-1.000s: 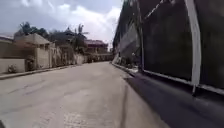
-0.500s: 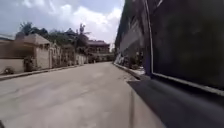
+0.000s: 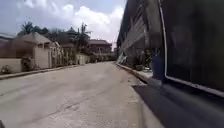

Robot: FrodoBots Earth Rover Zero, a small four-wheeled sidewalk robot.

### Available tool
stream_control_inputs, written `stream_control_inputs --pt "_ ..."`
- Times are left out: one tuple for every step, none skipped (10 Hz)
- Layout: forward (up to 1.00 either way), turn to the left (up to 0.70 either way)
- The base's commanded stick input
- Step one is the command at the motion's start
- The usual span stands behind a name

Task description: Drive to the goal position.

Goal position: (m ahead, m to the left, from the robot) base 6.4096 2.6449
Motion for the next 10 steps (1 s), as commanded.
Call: stream_control_inputs --pt "1.0 0.0" --pt "1.0 0.0" --pt "1.0 0.0" --pt "1.0 0.0" --pt "1.0 0.0" --pt "1.0 0.0" --pt "1.0 0.0" --pt "1.0 0.0" --pt "1.0 0.0" --pt "1.0 0.0"
